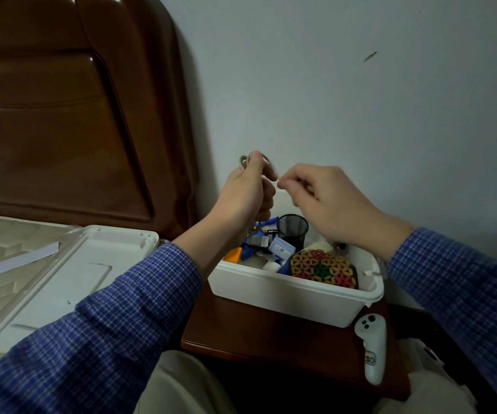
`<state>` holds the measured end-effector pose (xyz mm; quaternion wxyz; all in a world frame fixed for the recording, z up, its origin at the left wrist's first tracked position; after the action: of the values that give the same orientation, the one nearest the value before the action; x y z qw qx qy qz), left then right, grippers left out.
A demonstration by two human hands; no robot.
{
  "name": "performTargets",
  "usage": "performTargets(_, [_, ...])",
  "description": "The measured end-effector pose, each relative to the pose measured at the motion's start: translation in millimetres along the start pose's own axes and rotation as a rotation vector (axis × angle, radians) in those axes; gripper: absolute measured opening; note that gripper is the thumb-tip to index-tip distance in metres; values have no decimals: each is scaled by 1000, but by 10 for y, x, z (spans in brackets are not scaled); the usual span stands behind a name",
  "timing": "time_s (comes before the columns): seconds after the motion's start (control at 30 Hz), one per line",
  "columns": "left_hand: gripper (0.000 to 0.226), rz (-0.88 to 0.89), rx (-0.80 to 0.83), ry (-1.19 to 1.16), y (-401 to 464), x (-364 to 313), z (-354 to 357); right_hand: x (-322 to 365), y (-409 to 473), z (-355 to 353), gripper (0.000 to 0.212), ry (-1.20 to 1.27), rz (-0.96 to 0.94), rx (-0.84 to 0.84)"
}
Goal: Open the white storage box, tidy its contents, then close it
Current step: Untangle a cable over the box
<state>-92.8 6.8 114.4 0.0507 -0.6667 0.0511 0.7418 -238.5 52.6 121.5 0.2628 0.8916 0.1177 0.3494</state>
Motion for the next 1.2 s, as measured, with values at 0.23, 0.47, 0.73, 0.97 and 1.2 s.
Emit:
performTargets(0.23, [54,-29,-157,-11,-2,28,62,149,-74,147,26,-41,-39,2])
performTargets(0.47, [54,-255,-297,-743,86,-206,-110,50,-359,327,30,-114,7,189])
performTargets(0.73, [45,-170,-334,-344,162,-210,-193,142,-506,332,29,-232,-149,430])
performTargets(0.97, [59,-297,76,201,14,-19,-105,333,-261,86,29,-204,-291,269])
performTargets(1.2, [76,-344,520,288,-116,86,-120,237,-47,-97,51,-385,-96,-10])
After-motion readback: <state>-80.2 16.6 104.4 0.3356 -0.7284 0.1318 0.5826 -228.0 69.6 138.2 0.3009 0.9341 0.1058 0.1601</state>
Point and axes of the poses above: each hand's wrist, its own y-axis towards the middle knuckle, its own z-axis out of the palm, x = y × z, the point moved 1 cm from there along y, towards the middle knuckle, and after that the axes turned 9 degrees about -x, right-handed, at the moved point
